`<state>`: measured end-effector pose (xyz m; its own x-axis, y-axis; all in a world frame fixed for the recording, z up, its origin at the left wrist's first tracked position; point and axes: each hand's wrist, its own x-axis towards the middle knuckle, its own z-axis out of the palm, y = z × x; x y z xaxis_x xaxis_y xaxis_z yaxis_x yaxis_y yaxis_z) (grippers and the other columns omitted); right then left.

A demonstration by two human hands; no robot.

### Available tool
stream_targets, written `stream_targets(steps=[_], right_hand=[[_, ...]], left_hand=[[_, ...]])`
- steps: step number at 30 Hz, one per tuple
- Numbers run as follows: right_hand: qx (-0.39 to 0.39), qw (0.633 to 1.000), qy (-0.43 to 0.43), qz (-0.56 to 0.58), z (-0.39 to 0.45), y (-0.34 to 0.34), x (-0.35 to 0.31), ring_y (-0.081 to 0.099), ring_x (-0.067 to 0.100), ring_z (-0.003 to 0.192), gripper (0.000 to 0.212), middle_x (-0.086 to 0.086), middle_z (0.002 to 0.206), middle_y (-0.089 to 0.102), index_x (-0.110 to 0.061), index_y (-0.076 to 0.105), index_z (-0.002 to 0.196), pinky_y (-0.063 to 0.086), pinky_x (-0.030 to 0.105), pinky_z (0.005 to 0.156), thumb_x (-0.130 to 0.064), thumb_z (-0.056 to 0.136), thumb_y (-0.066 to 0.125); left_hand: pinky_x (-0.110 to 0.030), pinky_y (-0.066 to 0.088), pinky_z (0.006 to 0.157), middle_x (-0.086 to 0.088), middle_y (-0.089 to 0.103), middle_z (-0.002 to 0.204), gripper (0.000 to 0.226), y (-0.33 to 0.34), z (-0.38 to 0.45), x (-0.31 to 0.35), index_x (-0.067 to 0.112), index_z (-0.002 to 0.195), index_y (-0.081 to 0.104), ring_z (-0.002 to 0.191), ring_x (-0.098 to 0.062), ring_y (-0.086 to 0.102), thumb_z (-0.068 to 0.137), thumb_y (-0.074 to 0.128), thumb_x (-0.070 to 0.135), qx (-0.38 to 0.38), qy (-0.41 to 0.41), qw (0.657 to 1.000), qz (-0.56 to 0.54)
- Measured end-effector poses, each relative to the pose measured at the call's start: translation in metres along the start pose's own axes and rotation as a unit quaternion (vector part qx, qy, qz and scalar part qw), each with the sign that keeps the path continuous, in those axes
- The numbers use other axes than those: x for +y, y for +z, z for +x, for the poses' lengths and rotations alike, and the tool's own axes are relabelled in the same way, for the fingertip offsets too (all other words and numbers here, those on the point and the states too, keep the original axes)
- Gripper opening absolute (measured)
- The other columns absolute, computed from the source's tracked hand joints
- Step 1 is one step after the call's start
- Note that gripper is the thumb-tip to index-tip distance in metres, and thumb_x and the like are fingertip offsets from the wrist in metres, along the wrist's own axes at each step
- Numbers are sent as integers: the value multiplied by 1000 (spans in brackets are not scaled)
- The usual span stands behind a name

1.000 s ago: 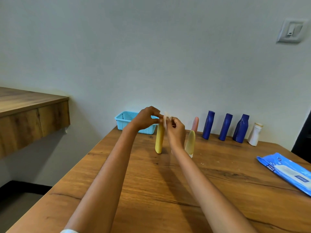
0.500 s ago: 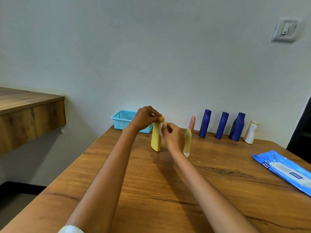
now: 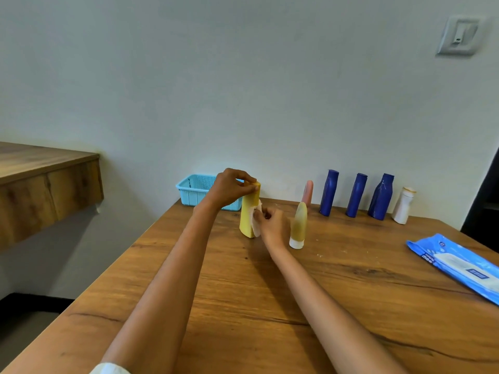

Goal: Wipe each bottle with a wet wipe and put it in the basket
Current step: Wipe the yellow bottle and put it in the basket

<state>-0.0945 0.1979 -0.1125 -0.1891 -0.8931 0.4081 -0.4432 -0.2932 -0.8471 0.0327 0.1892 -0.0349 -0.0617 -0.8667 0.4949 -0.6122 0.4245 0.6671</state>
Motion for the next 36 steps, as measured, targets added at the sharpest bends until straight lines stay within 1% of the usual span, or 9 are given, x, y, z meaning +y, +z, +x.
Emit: stream_targets(steps=[2, 5, 9, 13, 18, 23, 27, 31, 36], right_hand=[[22, 999, -27, 27, 4, 0, -7, 58, 15, 71, 14, -3, 72, 62, -20, 65, 80, 45, 30, 59, -30, 89, 61], [43, 997, -69, -2, 4, -1, -12, 61, 17, 83, 20, 4, 90, 67, -14, 70, 93, 54, 35, 70, -31, 89, 61], [70, 994, -85, -13, 4, -4, -12, 55, 18, 104, 25, 7, 114, 58, -5, 68, 104, 42, 21, 77, -24, 88, 64], [81, 988, -130, -11, 6, -2, -17, 57, 21, 97, 21, 6, 105, 63, -10, 70, 100, 45, 24, 73, -26, 89, 62], [44, 992, -119, 2, -2, 5, -2, 58, 20, 90, 26, 2, 92, 66, -14, 70, 95, 51, 37, 71, -36, 87, 61], [-6, 998, -29, 56, -6, 2, 1, 58, 14, 72, 27, 9, 81, 68, -10, 71, 89, 44, 29, 59, -34, 90, 59], [-40, 980, 88, 171, -9, -7, -10, 52, 9, 70, 21, 5, 75, 65, -18, 69, 84, 39, 25, 62, -32, 93, 56], [-105, 925, 220, 290, -12, -17, -16, 50, 12, 62, 14, 4, 71, 62, -17, 65, 82, 41, 23, 60, -15, 92, 57], [-96, 830, 345, 427, -8, -19, -20, 57, 22, 69, 20, 16, 85, 59, 1, 58, 94, 52, 27, 62, 12, 90, 43]], left_hand=[[-21, 46, 76, -2, 67, 108, 23, 0, -1, 2, 16, 94, 69, 96, -14, 61, 76, 76, 28, -8, 4, 1000, 13], [-19, 46, 72, 0, 61, 101, 28, 3, -3, 5, 17, 86, 55, 89, -14, 60, 73, 79, 25, -9, 8, 1000, 26], [-30, 46, 78, 2, 59, 95, 30, 8, -4, 6, 16, 85, 58, 94, -19, 59, 69, 82, 24, 26, -23, 999, -17], [-28, 47, 75, 0, 63, 95, 36, 9, -1, 11, 15, 87, 62, 94, -14, 58, 65, 84, 33, 104, -57, 990, -71], [-35, 53, 79, -2, 66, 95, 36, -3, 4, 17, 22, 83, 59, 89, -17, 63, 63, 84, 38, 176, -118, 967, -140], [-36, 54, 81, -5, 68, 99, 40, -17, 4, 15, 22, 91, 62, 93, -20, 64, 62, 85, 37, 211, -134, 946, -208], [-35, 53, 83, -5, 67, 103, 42, -19, 4, 19, 24, 96, 62, 95, -20, 63, 63, 84, 37, 208, -120, 946, -218], [-36, 54, 88, -11, 67, 105, 47, -18, 0, 25, 17, 111, 58, 97, -23, 66, 71, 81, 26, 132, -116, 946, -271], [-34, 55, 87, -13, 62, 112, 54, -12, -2, 37, 13, 124, 51, 101, -24, 63, 77, 75, 21, 77, -79, 961, -255]])
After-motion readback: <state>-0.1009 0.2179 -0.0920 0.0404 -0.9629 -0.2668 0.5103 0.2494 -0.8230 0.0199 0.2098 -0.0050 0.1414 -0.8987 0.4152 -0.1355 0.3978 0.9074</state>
